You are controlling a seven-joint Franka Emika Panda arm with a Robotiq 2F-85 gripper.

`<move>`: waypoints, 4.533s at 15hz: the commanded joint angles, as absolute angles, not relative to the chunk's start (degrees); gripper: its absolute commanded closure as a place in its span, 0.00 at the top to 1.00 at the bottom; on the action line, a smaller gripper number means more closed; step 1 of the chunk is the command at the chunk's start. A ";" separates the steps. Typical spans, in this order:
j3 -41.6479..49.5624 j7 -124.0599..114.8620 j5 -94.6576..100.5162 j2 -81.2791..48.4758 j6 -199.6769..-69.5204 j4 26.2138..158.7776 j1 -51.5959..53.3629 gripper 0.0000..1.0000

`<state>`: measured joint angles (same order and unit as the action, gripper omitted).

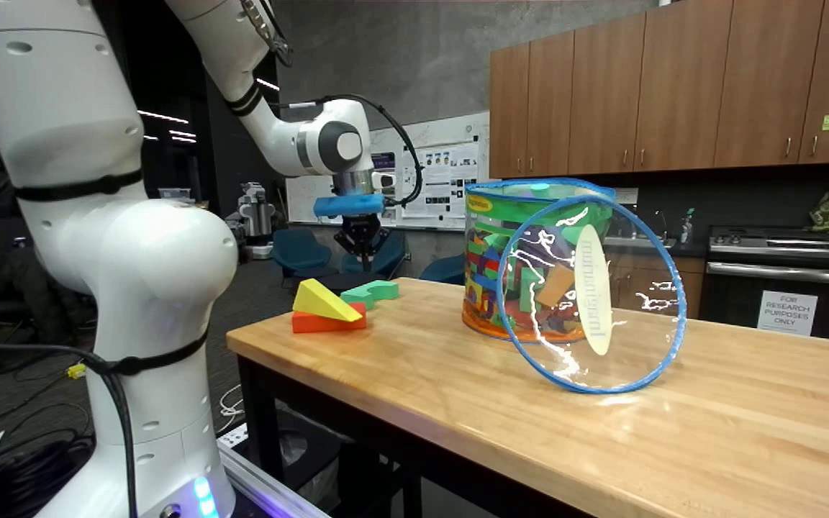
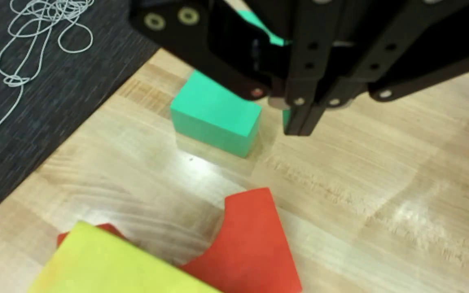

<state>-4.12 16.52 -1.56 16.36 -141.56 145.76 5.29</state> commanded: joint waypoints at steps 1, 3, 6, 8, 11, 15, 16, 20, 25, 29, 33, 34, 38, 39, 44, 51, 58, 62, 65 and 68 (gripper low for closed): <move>-3.87 17.12 -3.39 18.21 -136.20 145.81 8.42 0.00; -3.78 17.58 -4.99 17.60 -136.01 145.59 9.83 0.00; -3.43 18.78 -7.95 16.43 -137.23 145.37 11.46 0.00; -3.09 20.43 -10.40 15.43 -138.12 145.13 12.24 0.00; -3.05 22.21 -13.04 13.45 -139.43 144.38 12.56 0.00; -3.26 24.49 -15.58 9.84 -142.12 142.72 12.57 0.00; -3.42 24.92 -16.18 8.87 -143.06 142.17 12.57 0.00; -4.13 25.43 -16.18 5.21 -146.03 139.88 11.72 0.00; -4.60 24.67 -14.69 1.59 -148.37 137.81 10.44 0.00; -4.87 24.18 -13.36 -0.87 -150.89 136.89 9.39 0.00; -4.91 23.25 -11.62 -2.81 -152.37 135.48 8.11 0.00; -4.89 23.00 -11.20 -3.07 -152.17 135.08 7.77 0.00; -4.70 22.60 -10.28 -2.79 -148.25 133.28 6.36 0.00; -4.60 22.42 -9.84 -2.49 -146.62 132.83 6.03 0.00; -4.34 21.40 -7.46 -1.91 -141.56 131.81 4.84 0.00; -4.63 22.53 -8.93 -0.84 -137.94 133.07 4.63 0.00; -4.85 22.81 -10.28 0.18 -135.37 133.22 4.89 0.00; -5.00 22.82 -11.28 0.86 -134.39 133.36 5.13 0.00; -5.06 22.52 -10.96 1.04 -133.98 133.69 5.25 0.00; -5.06 22.57 -11.06 0.92 -133.92 134.15 5.36 0.00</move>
